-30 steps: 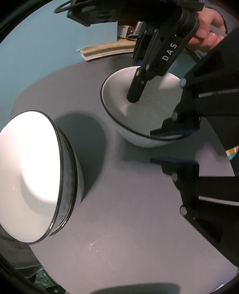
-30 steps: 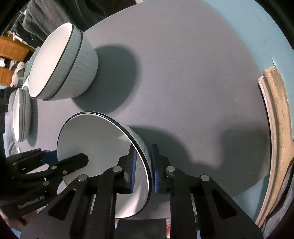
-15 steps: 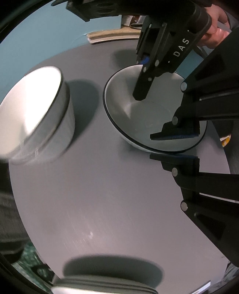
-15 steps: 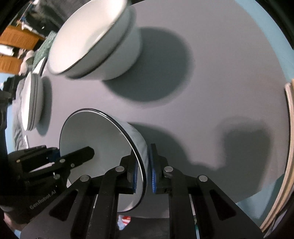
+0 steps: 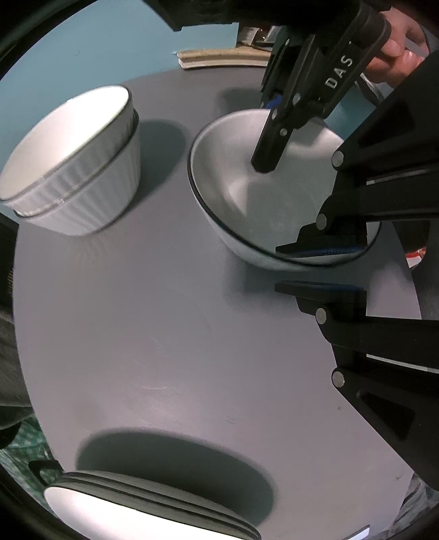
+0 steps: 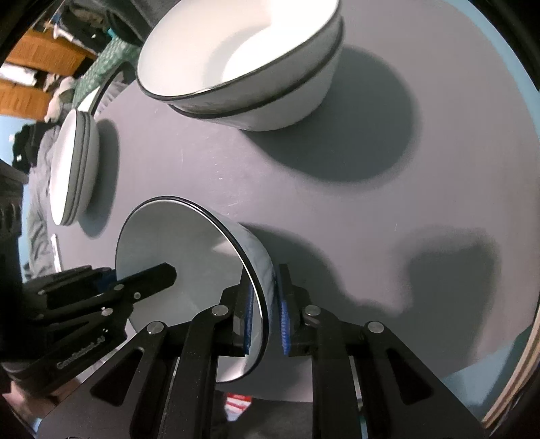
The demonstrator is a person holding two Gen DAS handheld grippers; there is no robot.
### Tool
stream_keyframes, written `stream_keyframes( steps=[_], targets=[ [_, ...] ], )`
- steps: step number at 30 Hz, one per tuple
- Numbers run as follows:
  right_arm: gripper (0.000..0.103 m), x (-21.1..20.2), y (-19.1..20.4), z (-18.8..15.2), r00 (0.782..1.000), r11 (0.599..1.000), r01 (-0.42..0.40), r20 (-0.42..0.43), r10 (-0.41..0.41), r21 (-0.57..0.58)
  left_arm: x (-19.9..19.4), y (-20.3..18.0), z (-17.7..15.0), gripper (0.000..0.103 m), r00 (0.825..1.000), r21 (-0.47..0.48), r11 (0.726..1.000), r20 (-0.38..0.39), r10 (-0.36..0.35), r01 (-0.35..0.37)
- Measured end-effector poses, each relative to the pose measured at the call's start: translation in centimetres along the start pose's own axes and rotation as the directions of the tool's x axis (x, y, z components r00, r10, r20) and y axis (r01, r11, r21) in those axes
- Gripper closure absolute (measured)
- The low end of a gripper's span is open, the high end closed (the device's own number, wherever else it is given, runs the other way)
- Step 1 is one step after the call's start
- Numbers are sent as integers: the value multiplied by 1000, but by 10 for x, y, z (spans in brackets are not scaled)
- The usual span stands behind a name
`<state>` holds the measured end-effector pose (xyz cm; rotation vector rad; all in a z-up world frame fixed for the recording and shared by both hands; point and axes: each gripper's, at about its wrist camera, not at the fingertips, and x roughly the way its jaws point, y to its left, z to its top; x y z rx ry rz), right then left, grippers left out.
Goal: Organize plates and bowls
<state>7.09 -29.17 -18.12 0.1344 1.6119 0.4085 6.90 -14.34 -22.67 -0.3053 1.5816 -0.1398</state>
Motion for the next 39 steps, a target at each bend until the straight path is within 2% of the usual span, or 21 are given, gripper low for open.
stream_keyframes(
  steps=[4,8,13,20,28,33,39],
  targets=[
    [88,6,0,-10,1000,1000,10,-12,-10,4,9,-5,2,89,1000,5,1000,-5,-12,12],
    [88,11,4,-5,1000,1000,-5,-7,5,14,15,-5,4,92,999,11,999,-28,-39,39],
    [93,5,12,-8,999,999,44,9,-44,-5,16,-17,4,93,1000,35,999,-26,-9,10],
    [93,-3,20,-5,999,999,47,10,-47,2,11,-18,6,92,998,8,999,-36,-52,52],
    [93,-26,29,5,998,999,41,36,-41,0,-21,-25,-13,93,998,18,998,15,-61,61],
    [93,-48,34,14,997,999,36,73,-35,-13,-52,-27,4,92,994,36,995,56,-93,91],
    [93,-67,33,31,992,999,27,121,-25,-18,-80,-32,29,92,989,72,994,113,-95,87]
  ],
)
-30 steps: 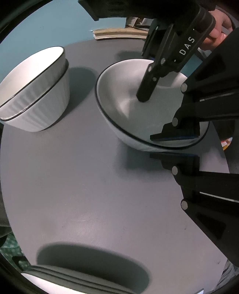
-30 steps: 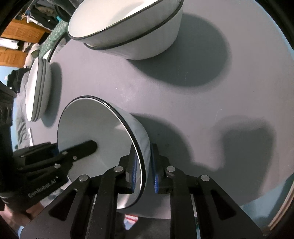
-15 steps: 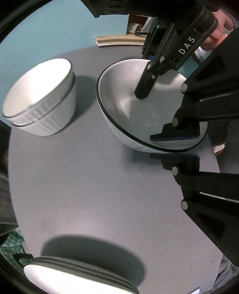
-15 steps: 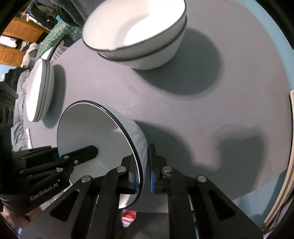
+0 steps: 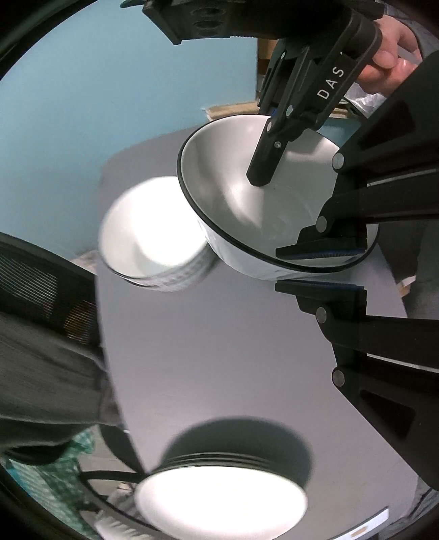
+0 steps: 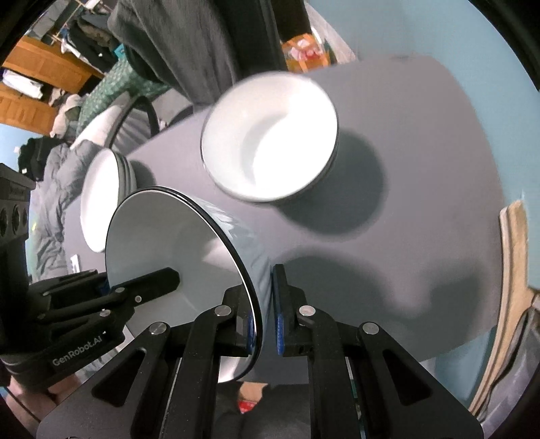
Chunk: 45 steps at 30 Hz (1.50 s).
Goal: Organize plates and bowls
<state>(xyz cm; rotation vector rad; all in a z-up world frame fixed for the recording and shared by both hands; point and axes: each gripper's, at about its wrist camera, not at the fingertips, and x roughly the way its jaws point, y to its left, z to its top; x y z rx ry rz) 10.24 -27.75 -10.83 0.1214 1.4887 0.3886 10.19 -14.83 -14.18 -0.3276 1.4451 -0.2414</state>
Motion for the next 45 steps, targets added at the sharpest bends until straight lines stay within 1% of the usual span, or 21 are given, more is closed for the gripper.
stream_keyframes(
  steps=[3,4,7,10,14,20,26,31,35,45],
  targets=[
    [93,-7,1,13,1000,1000,10,23,-10,-10,-6,-3,15,92,1000,13,1000,18,6,-7],
    [93,-8,1,16,1000,1000,13,27,-12,-14,-17,12,23,93,1000,19,1000,24,13,-13],
    [93,-9,-3,29,999,1000,5,35,-5,-10,-18,11,41,92,999,28,999,30,21,-22],
    [93,-8,-7,41,999,1000,3,39,-3,-6,-15,8,58,93,999,28,999,32,29,-30],
    [93,-4,-10,53,999,1000,11,33,-11,-8,-6,5,76,92,998,35,997,31,61,-62],
    [93,4,-20,70,1000,1000,27,2,-27,-1,8,1,90,92,996,44,995,7,94,-94],
    [93,10,-30,80,999,1000,27,-23,-27,11,16,-2,97,92,992,55,991,-5,124,-124],
    [93,18,-35,86,998,1000,16,-54,-15,19,21,3,100,92,989,48,988,-13,145,-144],
    [93,22,-34,86,998,1000,21,-67,-21,6,23,7,99,92,990,50,989,-13,137,-137],
    [92,21,-38,90,997,1000,13,-77,-12,22,21,6,97,92,991,56,990,-17,134,-133]
  ],
)
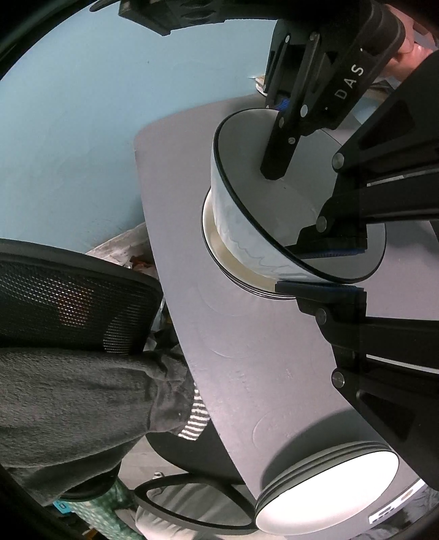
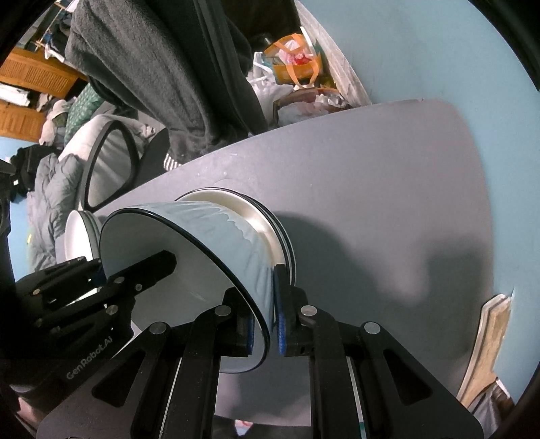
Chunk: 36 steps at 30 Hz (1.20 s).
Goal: Organize plates and bowls
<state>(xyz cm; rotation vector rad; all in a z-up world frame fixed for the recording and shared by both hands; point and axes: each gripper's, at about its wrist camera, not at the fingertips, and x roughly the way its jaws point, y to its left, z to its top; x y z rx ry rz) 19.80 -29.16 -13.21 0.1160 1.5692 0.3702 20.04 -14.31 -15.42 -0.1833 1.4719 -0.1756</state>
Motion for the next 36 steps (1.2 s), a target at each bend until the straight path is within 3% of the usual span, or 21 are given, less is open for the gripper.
stream_keyframes(
  steps=[14,18,24,26,28,29,31,32,36],
  targets=[
    [82,-7,3,-5,1000,1000,11,24,-11,12,-5,-6,2,89,999,27,999,-17,47,-47],
    [76,-12,6,-6,999,1000,25,47,-26,11,-15,-8,0,69,995,60,993,28,100,-101],
    [71,-20,8,-8,997,999,32,76,-32,6,-22,-2,0,66,996,47,996,38,80,-82],
    [71,-27,9,-9,995,999,35,97,-35,1,-28,0,-2,61,996,36,996,50,74,-76],
    [71,-33,12,-12,992,999,47,114,-46,-6,-36,3,-7,44,995,25,997,74,65,-67],
    [69,-37,13,-13,991,998,56,126,-54,-12,-42,5,-10,43,993,17,998,98,63,-65],
    [60,-44,16,-17,987,997,72,148,-67,-24,-52,6,-15,35,990,12,998,130,62,-64],
    [56,-48,18,-18,984,996,83,161,-77,-31,-57,7,-19,34,988,14,998,145,58,-61],
    [53,-61,25,-27,974,992,114,203,-102,-51,-80,14,-35,30,974,0,997,215,72,-73]
  ],
)
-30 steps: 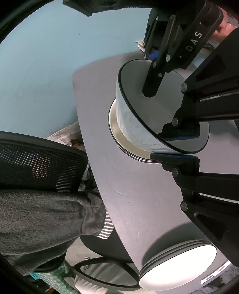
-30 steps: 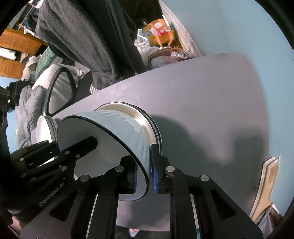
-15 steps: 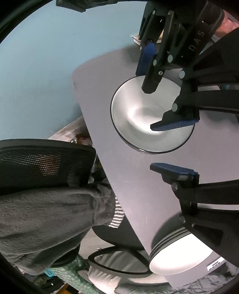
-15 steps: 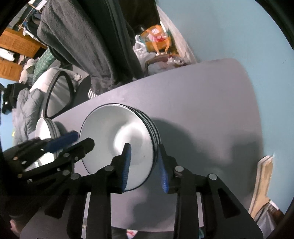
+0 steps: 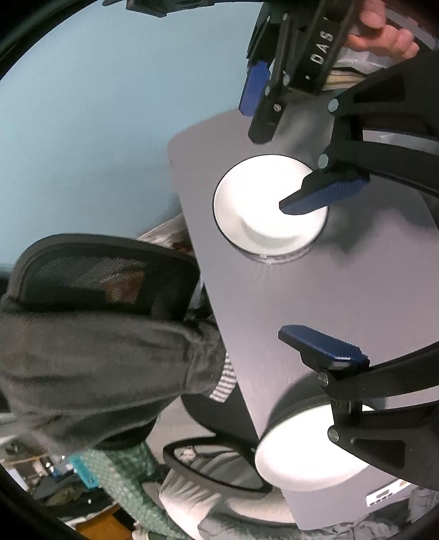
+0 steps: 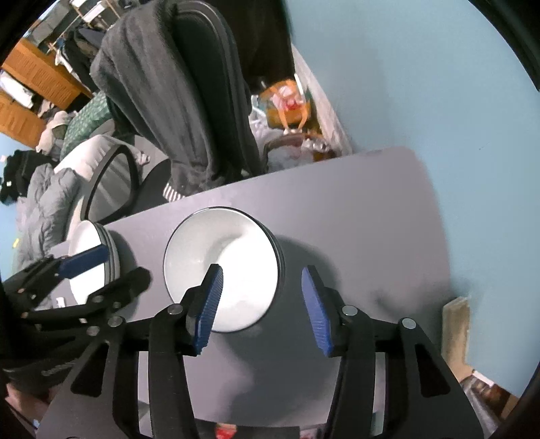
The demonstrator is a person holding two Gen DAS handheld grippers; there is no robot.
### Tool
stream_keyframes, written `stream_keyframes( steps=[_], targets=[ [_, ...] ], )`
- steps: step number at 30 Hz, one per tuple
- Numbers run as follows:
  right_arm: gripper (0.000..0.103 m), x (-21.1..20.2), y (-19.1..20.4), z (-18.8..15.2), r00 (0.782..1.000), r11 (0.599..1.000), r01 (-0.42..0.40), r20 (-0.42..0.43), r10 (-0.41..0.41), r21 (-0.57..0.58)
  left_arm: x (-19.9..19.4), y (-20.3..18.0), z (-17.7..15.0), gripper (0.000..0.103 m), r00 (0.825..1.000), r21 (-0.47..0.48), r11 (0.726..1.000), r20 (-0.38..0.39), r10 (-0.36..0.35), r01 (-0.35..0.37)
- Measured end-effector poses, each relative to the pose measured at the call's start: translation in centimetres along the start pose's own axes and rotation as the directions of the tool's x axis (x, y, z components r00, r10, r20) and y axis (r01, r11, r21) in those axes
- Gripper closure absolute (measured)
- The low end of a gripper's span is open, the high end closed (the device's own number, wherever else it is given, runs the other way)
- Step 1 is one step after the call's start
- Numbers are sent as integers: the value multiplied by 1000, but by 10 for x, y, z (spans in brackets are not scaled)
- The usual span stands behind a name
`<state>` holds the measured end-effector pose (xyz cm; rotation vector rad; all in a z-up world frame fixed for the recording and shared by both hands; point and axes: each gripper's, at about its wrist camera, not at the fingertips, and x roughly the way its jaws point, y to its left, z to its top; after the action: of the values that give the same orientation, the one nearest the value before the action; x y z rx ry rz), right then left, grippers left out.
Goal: Organize plates and bowls
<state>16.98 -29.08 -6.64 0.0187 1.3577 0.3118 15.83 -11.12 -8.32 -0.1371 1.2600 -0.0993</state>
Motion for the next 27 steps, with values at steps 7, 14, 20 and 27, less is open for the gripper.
stream_keyframes(
  steps=[7,14,20,27],
  targets=[
    [49,-23,13,-12,998,1000,11,55,-10,-19,-36,22,-23,25,992,-72,996,117,-48,56],
    [45,-36,27,-25,997,999,14,81,-11,-33,-78,29,-48,23,930,-15,995,358,-89,101],
    [45,-43,31,-38,996,999,14,94,-11,-30,-91,37,-58,23,916,-58,986,382,-122,156],
    [45,-43,28,-49,996,999,26,87,-24,-23,-90,38,-65,23,930,-62,993,360,-71,99]
  ],
)
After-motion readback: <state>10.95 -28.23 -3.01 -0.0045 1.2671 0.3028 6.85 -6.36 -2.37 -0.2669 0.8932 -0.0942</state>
